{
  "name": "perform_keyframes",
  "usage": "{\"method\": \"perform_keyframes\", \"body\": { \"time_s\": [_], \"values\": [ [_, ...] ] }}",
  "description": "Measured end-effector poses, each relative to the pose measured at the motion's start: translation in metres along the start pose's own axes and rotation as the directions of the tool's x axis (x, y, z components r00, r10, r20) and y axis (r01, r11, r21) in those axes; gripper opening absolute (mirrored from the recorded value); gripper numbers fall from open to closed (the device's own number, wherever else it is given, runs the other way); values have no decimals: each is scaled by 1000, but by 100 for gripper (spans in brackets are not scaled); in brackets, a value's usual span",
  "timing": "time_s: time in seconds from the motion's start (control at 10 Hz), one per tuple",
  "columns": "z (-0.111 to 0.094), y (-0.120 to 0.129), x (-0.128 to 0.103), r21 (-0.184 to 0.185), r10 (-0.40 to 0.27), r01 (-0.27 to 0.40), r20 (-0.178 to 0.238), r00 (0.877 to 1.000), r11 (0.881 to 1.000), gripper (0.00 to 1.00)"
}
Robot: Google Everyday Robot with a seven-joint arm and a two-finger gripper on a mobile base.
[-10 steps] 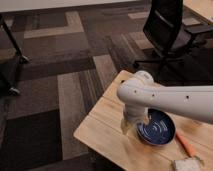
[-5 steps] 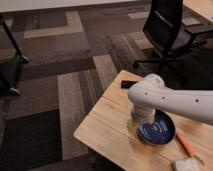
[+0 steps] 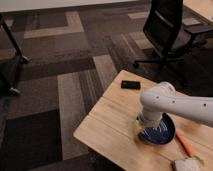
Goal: Pick up the ceramic bowl
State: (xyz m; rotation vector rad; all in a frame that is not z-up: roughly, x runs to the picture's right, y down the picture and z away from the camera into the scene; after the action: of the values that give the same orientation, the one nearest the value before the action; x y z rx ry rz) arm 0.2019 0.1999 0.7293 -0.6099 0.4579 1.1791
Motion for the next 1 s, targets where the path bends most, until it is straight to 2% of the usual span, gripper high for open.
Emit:
{"method": "perform_keyframes", "body": {
  "time_s": [0.2,0.3,0.6,0.7,0.9,1.0],
  "values": [
    [9,7,-14,11,26,-26,0,1000,1000,65],
    [14,9,-23,20,39,-40,5,999,999,60],
    [16,6,-33,58,56,-57,19,998,997,17],
    [8,-2,-30,89,60,-62,15,998,994,1],
    [-4,-8,-31,113,63,-66,26,998,991,0],
    [-23,-15,-37,131,60,-66,48,997,989,0]
  ]
}}
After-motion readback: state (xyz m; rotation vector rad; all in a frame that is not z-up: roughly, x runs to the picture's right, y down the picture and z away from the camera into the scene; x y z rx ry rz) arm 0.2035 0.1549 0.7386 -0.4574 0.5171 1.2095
